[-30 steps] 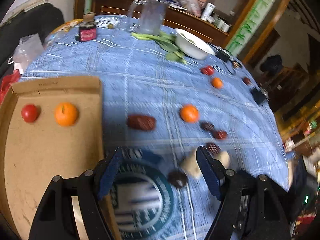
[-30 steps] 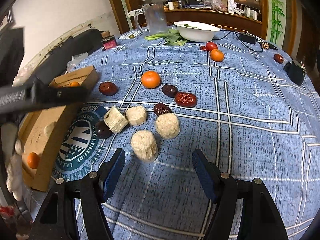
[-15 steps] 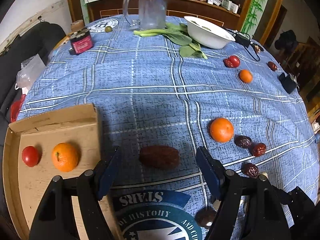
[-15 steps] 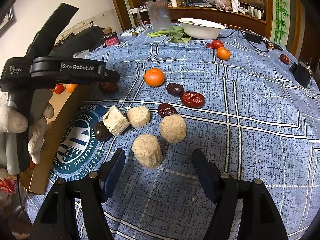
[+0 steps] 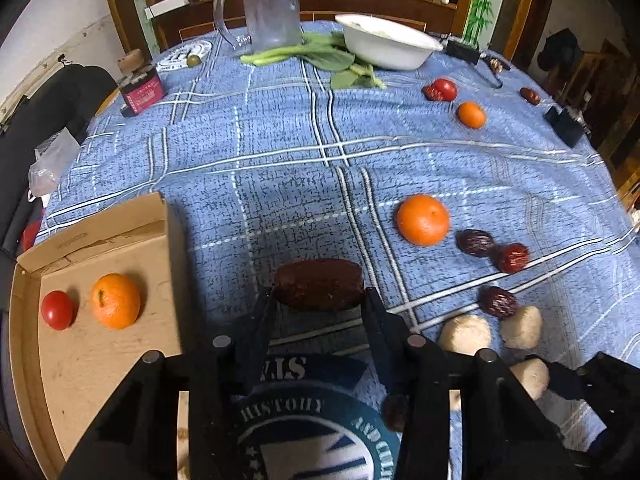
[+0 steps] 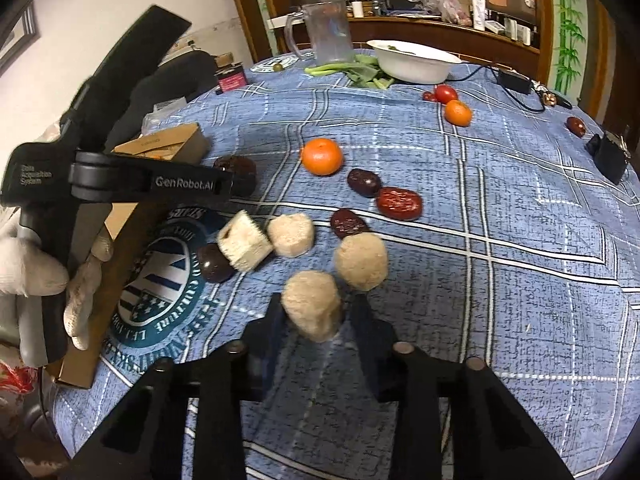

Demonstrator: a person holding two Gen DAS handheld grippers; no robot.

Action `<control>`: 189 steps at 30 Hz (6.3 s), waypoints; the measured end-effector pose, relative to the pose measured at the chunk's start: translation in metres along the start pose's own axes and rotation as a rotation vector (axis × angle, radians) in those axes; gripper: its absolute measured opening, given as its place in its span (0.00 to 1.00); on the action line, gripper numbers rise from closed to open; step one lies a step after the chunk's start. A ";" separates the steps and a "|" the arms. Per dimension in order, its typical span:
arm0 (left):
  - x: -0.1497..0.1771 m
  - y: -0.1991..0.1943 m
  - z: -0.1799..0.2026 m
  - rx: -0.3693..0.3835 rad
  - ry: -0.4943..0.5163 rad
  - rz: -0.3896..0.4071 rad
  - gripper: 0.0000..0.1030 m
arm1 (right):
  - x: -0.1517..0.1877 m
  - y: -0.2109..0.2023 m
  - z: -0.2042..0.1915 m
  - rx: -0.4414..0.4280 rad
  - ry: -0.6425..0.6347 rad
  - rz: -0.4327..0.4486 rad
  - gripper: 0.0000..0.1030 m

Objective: Organize fruits
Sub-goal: 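Grasp a dark red date with the left tool while the right tool grasps a beige cake, then carry the date and cake into the cardboard tray and open both tools, then withdraw both open tools from the tray back over the table, then grasp a beige cake with the left tool while the right tool grasps another cake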

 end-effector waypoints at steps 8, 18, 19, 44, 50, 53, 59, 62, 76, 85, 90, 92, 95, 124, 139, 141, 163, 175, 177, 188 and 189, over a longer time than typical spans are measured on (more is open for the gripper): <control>0.013 -0.049 -0.007 0.083 -0.045 0.063 0.41 | 0.004 -0.024 -0.008 -0.028 0.038 0.029 0.30; 0.042 -0.130 -0.045 0.094 -0.094 0.177 0.42 | 0.000 -0.080 -0.039 -0.007 -0.008 0.117 0.30; 0.045 -0.135 -0.051 0.089 -0.100 0.183 0.42 | 0.000 -0.086 -0.045 -0.006 -0.018 0.125 0.30; 0.084 -0.071 -0.228 0.024 -0.436 0.039 0.42 | -0.077 0.042 -0.187 -0.152 -0.128 -0.083 0.30; 0.067 -0.047 -0.225 0.034 -0.439 0.004 0.42 | -0.086 0.079 -0.196 -0.148 -0.135 -0.125 0.30; 0.062 -0.043 -0.225 0.013 -0.438 0.004 0.42 | -0.089 0.088 -0.199 -0.134 -0.153 -0.132 0.30; 0.063 -0.044 -0.228 0.008 -0.464 0.003 0.45 | -0.088 0.094 -0.206 -0.125 -0.188 -0.129 0.32; 0.065 -0.050 -0.230 0.007 -0.477 0.008 0.56 | -0.089 0.089 -0.207 -0.127 -0.196 -0.105 0.52; 0.096 -0.150 -0.195 0.063 -0.511 0.215 0.65 | -0.073 -0.004 -0.158 -0.199 -0.020 0.067 0.61; 0.129 -0.220 -0.095 0.165 -0.424 0.409 0.72 | -0.018 -0.070 -0.075 -0.225 0.260 0.181 0.69; 0.145 -0.232 -0.053 0.088 -0.351 0.442 0.74 | 0.011 -0.108 -0.024 -0.166 0.377 0.251 0.68; 0.147 -0.234 -0.040 0.085 -0.331 0.438 0.74 | 0.018 -0.125 -0.009 -0.141 0.398 0.286 0.68; 0.150 -0.234 -0.025 0.097 -0.316 0.431 0.74 | 0.029 -0.149 0.009 -0.117 0.420 0.332 0.71; 0.158 -0.113 0.029 0.144 -0.190 0.185 0.78 | 0.037 -0.083 0.044 -0.057 0.385 0.178 0.75; 0.148 -0.108 0.026 0.124 -0.178 0.192 0.78 | 0.014 -0.045 0.039 0.020 0.246 0.041 0.75; 0.142 -0.110 0.026 0.113 -0.167 0.203 0.78 | 0.007 -0.045 0.041 0.037 0.227 0.039 0.75; 0.056 -0.055 0.033 0.138 -0.055 0.143 0.71 | -0.020 0.010 0.031 0.070 0.046 -0.011 0.59; 0.045 -0.018 0.059 0.110 0.056 0.061 0.45 | -0.011 0.000 0.042 0.066 0.078 -0.019 0.33; 0.045 -0.014 0.062 0.108 0.069 0.052 0.36 | -0.008 -0.002 0.042 0.070 0.067 -0.018 0.34; 0.052 -0.052 0.055 0.143 0.027 0.131 0.31 | -0.005 -0.012 0.040 0.046 0.100 0.011 0.25; 0.053 -0.056 0.054 0.149 0.023 0.137 0.31 | -0.005 -0.015 0.040 0.044 0.104 0.016 0.25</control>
Point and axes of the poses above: each gripper's, at about its wrist camera, not at the fingertips, and y roughly the way its jaws point, z to its right, x to its underside, the point moved 6 cm from there along y, roughly the way its jaws point, and after that the axes turned 1 degree about -x, right-handed, at the moved point
